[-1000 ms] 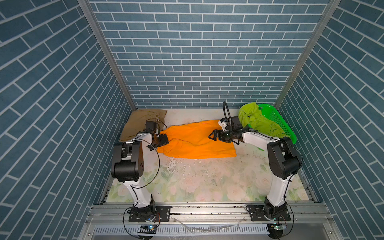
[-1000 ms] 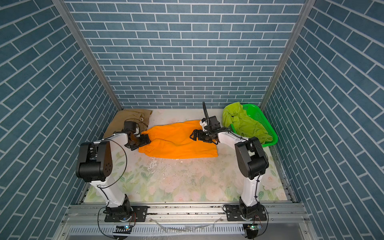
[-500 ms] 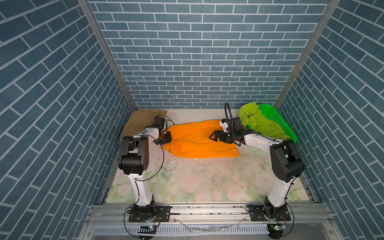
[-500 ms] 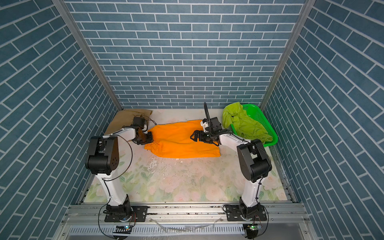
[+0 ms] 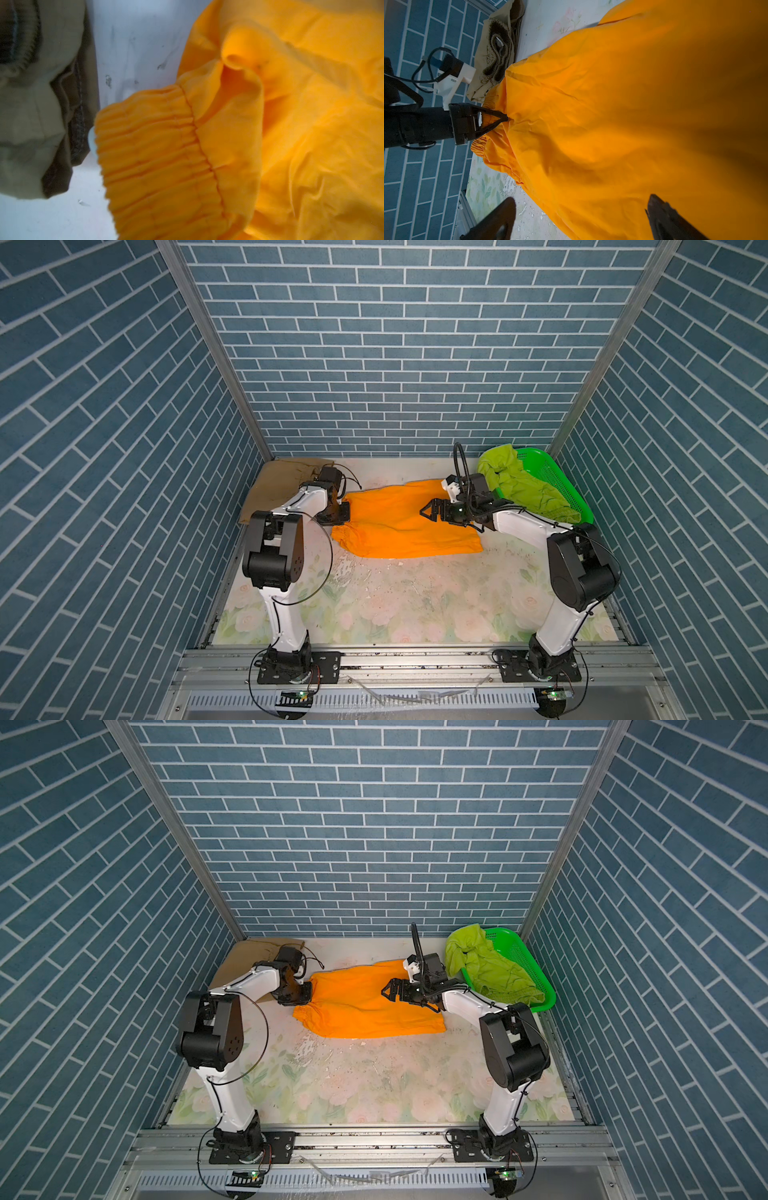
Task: Fold and stack the shorts
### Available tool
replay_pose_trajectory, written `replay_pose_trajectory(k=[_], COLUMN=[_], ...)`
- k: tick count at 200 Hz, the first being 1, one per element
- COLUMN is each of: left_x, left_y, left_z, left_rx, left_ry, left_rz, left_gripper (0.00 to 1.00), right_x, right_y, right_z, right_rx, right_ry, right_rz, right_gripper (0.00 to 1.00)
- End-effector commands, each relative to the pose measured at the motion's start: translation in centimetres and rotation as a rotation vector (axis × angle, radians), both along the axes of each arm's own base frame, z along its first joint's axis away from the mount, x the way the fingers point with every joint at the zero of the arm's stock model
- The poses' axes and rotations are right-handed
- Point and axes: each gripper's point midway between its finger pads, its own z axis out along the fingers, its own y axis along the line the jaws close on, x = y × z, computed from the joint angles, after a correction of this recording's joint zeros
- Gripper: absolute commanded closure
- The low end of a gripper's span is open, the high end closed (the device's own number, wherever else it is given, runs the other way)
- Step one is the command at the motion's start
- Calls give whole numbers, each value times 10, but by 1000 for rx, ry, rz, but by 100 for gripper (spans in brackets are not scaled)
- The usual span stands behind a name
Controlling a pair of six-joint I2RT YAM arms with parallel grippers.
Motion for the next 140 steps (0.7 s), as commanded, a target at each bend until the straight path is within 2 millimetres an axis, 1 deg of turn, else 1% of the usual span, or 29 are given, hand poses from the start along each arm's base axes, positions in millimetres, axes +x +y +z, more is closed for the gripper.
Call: replay_pose_trajectory(k=[1,24,46,58,75,79,95,120,140], left_x=[-11,-10,-11,-11,-10,-10,-12,-13,-10], left_y=[-5,-16,-26,-33,-42,-44,-48,-50,-52], left_z=[20,43,63,71,80,80,81,80,87], left_rx=[101,182,266,285,295,299,284,277,256], left_ry=[52,64,73,71,64,65,71,70,35], left_rz=[-81,-147,-201,-219,-241,-244,-252,-251,-239], left_gripper=[100,100,100,100,100,100,100,100,100], right_x=[-2,-1,4,7,5,1,-11,-34,-51], right_y=[-3,-8,-17,-15,3,10,27,49,67], right_z=[13,14,10,10,16,18,21,16,8], right_rx=[22,14,-7,23,122,141,172,234,286], right_ry=[-8,-1,29,50,72,71,58,58,64], right_rz=[-25,-44,-96,-124,-135,-125,-105,-96,-89], right_gripper=[1,1,1,1,1,1,1,1,1])
